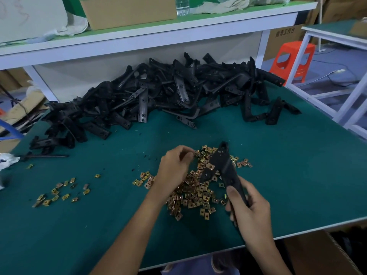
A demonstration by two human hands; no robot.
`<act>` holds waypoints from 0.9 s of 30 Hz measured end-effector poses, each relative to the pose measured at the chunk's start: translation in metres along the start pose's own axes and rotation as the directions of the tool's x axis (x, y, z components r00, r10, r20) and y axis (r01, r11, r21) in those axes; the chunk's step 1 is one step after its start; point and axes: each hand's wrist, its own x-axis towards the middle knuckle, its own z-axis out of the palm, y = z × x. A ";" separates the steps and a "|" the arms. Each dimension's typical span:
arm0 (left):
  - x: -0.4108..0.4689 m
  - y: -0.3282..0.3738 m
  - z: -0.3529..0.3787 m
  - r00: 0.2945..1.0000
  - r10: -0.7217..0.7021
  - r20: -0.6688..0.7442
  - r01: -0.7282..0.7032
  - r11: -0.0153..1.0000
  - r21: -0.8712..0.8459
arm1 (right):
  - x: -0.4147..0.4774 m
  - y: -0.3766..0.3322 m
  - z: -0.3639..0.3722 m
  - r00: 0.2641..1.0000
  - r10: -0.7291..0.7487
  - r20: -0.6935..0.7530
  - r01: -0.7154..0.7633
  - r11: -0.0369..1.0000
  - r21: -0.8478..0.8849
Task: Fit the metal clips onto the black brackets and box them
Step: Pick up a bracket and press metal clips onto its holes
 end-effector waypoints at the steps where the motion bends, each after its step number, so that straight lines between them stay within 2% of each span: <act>1: 0.013 -0.004 0.005 0.999 0.013 -0.043 -0.008 0.995 0.101 | 0.000 -0.001 0.000 1.000 0.011 -0.001 -0.011 1.000 0.007; 4: 0.042 -0.017 0.018 0.999 0.015 0.037 -0.027 0.943 0.330 | -0.001 -0.003 0.001 1.000 -0.001 0.025 0.001 1.000 0.002; 6: 0.052 -0.021 0.023 0.997 0.034 0.073 -0.061 0.909 0.412 | -0.001 -0.004 0.000 0.999 -0.009 0.041 0.009 1.000 0.009; 9: 0.057 -0.025 0.026 0.998 0.036 0.051 -0.054 0.905 0.421 | -0.001 -0.005 0.001 0.999 -0.002 0.047 0.001 1.000 0.015; 13: 0.050 -0.027 0.017 0.998 -0.064 0.013 0.054 0.926 0.373 | -0.001 -0.008 0.002 0.999 -0.003 0.048 0.002 1.000 0.012; 16: 0.034 -0.021 0.001 0.997 -0.069 -0.018 0.072 0.970 0.231 | -0.001 -0.009 0.002 0.999 -0.005 0.043 0.005 1.000 0.001; 20: 0.001 -0.007 -0.022 0.999 -0.033 0.040 0.036 0.998 -0.059 | -0.003 -0.011 0.003 0.998 -0.017 0.056 0.018 1.000 -0.010; 22: -0.014 -0.001 -0.029 0.997 -0.057 0.049 0.066 0.974 -0.215 | -0.004 -0.011 0.003 0.997 -0.031 0.065 0.032 0.999 -0.022; 25: -0.031 0.006 -0.035 0.991 -0.099 0.087 0.128 0.884 -0.450 | -0.005 -0.011 0.005 0.995 -0.054 0.081 0.058 0.997 -0.055; 27: -0.036 0.009 -0.036 0.991 -0.092 0.092 0.126 0.856 -0.501 | -0.006 -0.011 0.005 0.993 -0.062 0.098 0.070 0.994 -0.082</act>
